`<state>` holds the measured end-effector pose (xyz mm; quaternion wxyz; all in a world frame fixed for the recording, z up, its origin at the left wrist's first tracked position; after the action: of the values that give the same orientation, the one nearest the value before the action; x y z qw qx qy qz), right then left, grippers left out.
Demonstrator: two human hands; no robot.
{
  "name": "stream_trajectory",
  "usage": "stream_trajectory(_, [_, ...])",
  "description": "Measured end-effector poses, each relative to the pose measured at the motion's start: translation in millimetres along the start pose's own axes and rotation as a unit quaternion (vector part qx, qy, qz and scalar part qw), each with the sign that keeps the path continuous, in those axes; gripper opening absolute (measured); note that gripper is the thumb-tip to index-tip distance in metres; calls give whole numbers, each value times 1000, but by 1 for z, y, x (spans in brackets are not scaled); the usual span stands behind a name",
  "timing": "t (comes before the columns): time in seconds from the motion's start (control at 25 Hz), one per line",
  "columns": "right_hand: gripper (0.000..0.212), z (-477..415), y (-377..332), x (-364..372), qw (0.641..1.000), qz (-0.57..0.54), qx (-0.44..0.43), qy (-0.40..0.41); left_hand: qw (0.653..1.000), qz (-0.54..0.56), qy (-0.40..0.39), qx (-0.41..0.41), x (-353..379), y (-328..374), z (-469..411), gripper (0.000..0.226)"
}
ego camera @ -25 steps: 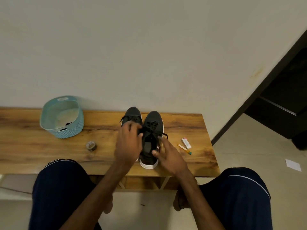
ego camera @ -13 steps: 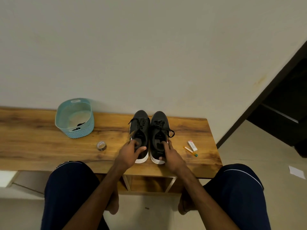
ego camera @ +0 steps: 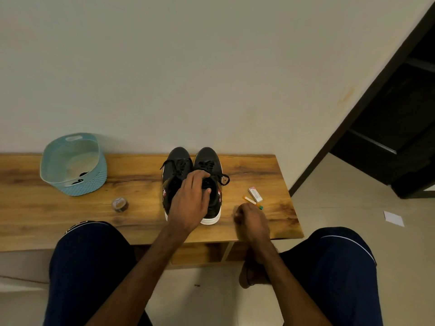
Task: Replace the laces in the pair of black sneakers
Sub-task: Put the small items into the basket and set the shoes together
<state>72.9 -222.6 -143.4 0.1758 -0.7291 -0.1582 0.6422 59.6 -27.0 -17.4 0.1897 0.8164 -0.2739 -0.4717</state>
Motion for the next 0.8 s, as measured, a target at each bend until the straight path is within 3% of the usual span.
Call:
stream_trajectory(0.12, [16,-14,39,-27,964,-175,149,132,997,69,-32,4,29,26,2,32])
stream_trajectory(0.2, [27,-35,47,-42,964,-149,150,161,986,149,-57,-56,53,26,6,34])
stream_trajectory(0.36, [48,-56,40,-19,993,-38,109,41,896,340,-62,-280,78,1,11,28])
stream_trajectory(0.44, [65,-52,37,-2,995,-7,96,0,861,379,-60,-334,80,-4,8,27])
stream_trajectory(0.6, [50,-54,40,-4,994,-14,83,69,829,404,-76,-379,89,-3,13,29])
stream_trajectory(0.8, [39,-50,59,-3,958,-179,178,139,826,407,-89,-381,94,3,18,33])
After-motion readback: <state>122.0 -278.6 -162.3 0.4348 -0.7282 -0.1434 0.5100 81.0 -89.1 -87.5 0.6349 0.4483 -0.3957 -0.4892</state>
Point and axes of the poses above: each hand's wrist, its own z-axis away from the middle knuckle, its own x-axis out of the palm, y = z × x, the point moved 8 cm from there along -z, towards the middle knuckle, and after that the axes turned 11 degrees about y, right-handed, at the moved point
